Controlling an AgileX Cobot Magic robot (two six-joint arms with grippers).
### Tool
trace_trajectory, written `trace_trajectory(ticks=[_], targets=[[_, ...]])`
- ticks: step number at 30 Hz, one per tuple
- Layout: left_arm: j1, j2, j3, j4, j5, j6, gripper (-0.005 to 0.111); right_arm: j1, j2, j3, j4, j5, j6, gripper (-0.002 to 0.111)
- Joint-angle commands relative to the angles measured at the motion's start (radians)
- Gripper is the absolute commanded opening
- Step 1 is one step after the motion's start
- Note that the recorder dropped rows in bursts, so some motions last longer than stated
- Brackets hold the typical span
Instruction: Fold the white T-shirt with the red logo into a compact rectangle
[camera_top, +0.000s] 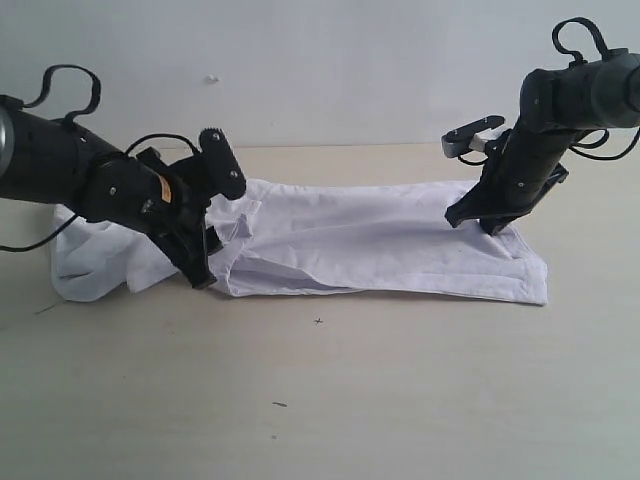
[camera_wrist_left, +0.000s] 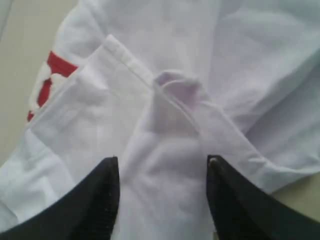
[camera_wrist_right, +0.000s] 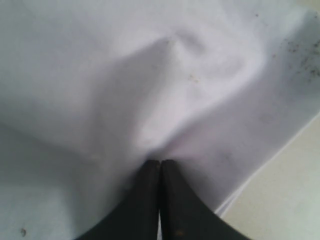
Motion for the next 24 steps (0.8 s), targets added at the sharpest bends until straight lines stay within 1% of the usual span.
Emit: trace_trajectory(ticks=[1,4,9,12,14,17,18,19,21,22,24], targets=[[0.017,-0.014,-0.002,0.005,0.025,-0.022,0.052,-0.001,0.008,0.013,0.02,0.018,-0.009,0.0],[0.017,0.02,-0.002,0.009,0.072,-0.022,0.052,-0.001,0.008,0.013,0.02,0.018,-0.009,0.0],[0.017,-0.005,-0.002,0.013,0.063,-0.083,0.052,-0.001,0.008,0.013,0.02,0.014,-0.009,0.0],[0.017,0.002,-0.002,0.016,0.111,-0.083,0.052,-0.001,0.008,0.013,0.022,0.017,-0.009,0.0],[0.017,0.038,-0.002,0.016,0.099,-0.083,0.052,-0.001,0.008,0.013,0.022,0.017,-0.009,0.0],[0.017,0.054,-0.002,0.02,0.043,-0.086,0.052,-0.001,0.008,0.013,0.022,0.017,-0.009,0.0],[0.017,0.054,-0.002,0.051,0.023,-0.086,0.051,-0.001,0.008,0.013,0.021,0.013,-0.009,0.0],[0.017,0.046,-0.002,0.079,0.015,-0.086,0.046,-0.001,0.008,0.013,0.021,0.011,-0.009,0.0],[0.017,0.02,-0.002,0.131,0.013,-0.086,0.029,-0.001,0.008,0.013,0.021,0.011,-0.009,0.0],[0.017,0.012,-0.002,0.142,0.013,-0.086,0.027,-0.001,0.008,0.013,0.021,0.011,-0.009,0.0],[0.018,-0.005,-0.006,0.182,0.013,-0.086,0.026,-0.001,0.008,0.013,0.021,0.011,-0.009,0.0]])
